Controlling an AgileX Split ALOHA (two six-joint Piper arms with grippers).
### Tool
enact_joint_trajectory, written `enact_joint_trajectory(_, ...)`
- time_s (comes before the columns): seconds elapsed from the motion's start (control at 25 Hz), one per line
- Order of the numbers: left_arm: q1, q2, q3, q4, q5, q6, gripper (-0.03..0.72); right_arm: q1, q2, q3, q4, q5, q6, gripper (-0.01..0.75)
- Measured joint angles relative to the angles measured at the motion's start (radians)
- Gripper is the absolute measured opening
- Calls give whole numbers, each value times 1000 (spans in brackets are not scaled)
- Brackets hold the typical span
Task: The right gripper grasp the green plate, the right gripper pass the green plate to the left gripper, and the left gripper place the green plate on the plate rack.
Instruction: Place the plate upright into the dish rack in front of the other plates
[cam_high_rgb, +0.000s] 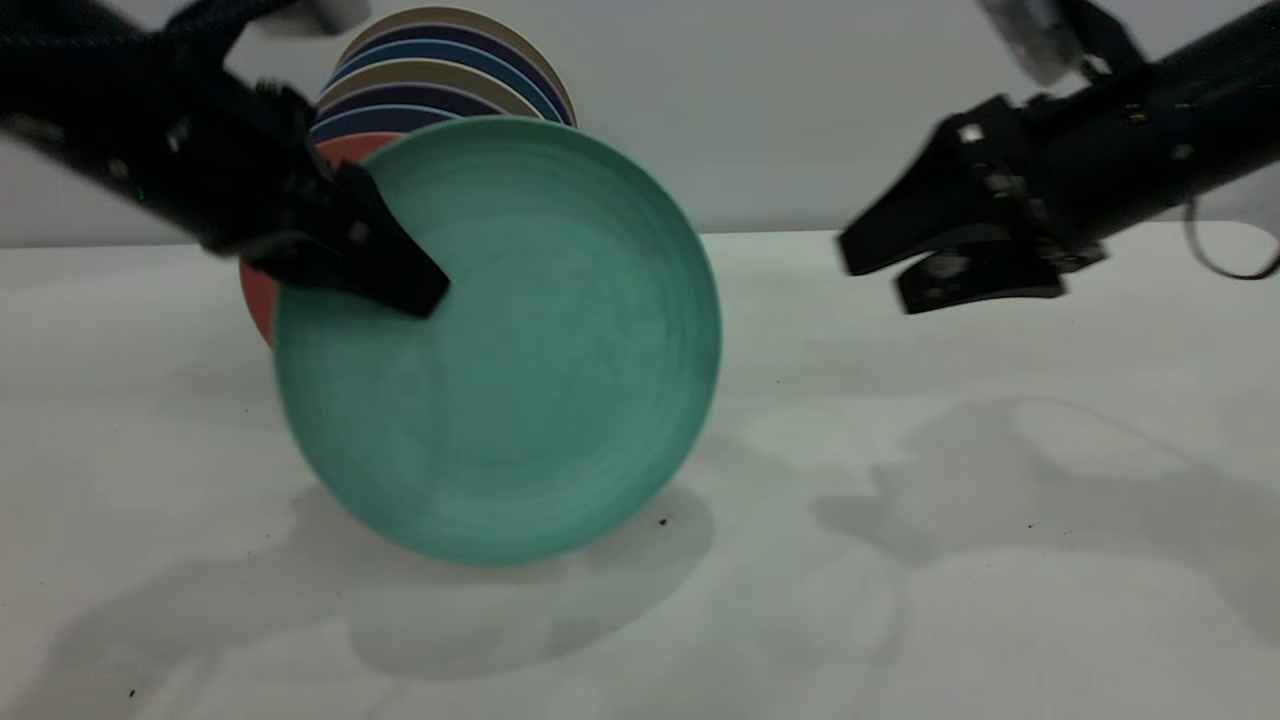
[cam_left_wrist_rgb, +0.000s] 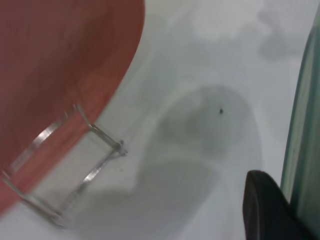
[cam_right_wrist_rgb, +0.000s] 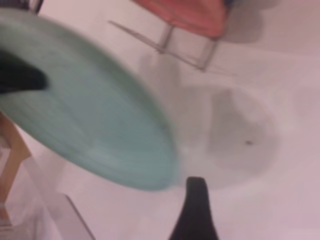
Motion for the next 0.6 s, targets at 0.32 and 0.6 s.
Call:
enact_joint_trajectory(0.32, 0, 5, -333, 521, 272, -14, 136, -120, -1, 0, -116, -12, 36, 573)
enact_joint_trajectory(0.6, 0, 5, -463, 637, 173, 107, 136, -128, -1, 0, -133, -27, 41, 572)
